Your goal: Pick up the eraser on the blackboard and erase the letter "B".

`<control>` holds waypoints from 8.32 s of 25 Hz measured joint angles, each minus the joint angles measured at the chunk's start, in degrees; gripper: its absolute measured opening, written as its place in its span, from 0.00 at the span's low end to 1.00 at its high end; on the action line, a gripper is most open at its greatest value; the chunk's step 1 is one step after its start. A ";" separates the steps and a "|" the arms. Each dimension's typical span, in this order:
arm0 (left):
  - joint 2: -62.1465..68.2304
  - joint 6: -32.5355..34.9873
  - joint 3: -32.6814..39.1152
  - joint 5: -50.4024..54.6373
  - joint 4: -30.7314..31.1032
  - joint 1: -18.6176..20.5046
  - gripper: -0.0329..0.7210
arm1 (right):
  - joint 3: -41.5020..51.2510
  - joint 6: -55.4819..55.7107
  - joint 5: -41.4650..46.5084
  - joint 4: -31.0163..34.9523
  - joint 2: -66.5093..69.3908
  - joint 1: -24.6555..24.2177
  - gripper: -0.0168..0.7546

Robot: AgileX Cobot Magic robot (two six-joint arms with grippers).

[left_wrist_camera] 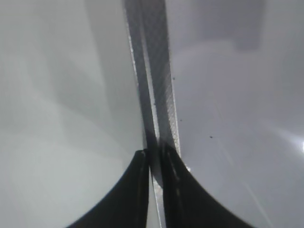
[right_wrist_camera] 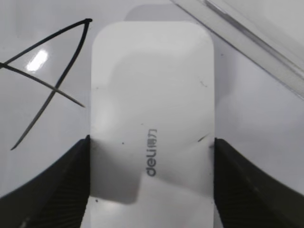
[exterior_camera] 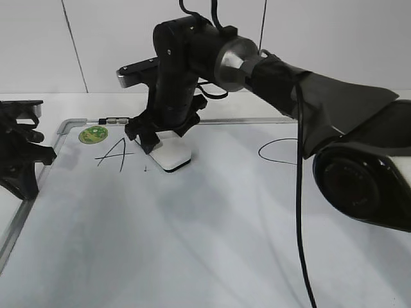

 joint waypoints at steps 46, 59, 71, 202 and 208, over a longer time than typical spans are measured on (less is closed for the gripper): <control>0.00 0.00 0.00 0.27 0.00 0.00 0.10 | 0.33 2.33 0.44 -0.14 -0.54 -0.77 0.76; 0.00 0.00 0.00 0.27 -0.11 0.00 0.10 | 1.19 3.06 1.64 0.46 -2.09 -5.51 0.76; 0.00 0.00 0.00 0.27 -0.11 0.00 0.10 | 10.12 1.22 3.55 6.18 -16.95 -5.69 0.76; 0.00 0.10 0.00 0.98 -0.43 0.00 0.10 | 34.64 4.91 3.58 -2.37 -36.76 -8.88 0.76; 0.06 0.20 -0.04 1.55 -0.55 0.00 0.10 | 48.21 6.68 3.58 -3.33 -47.86 -15.63 0.76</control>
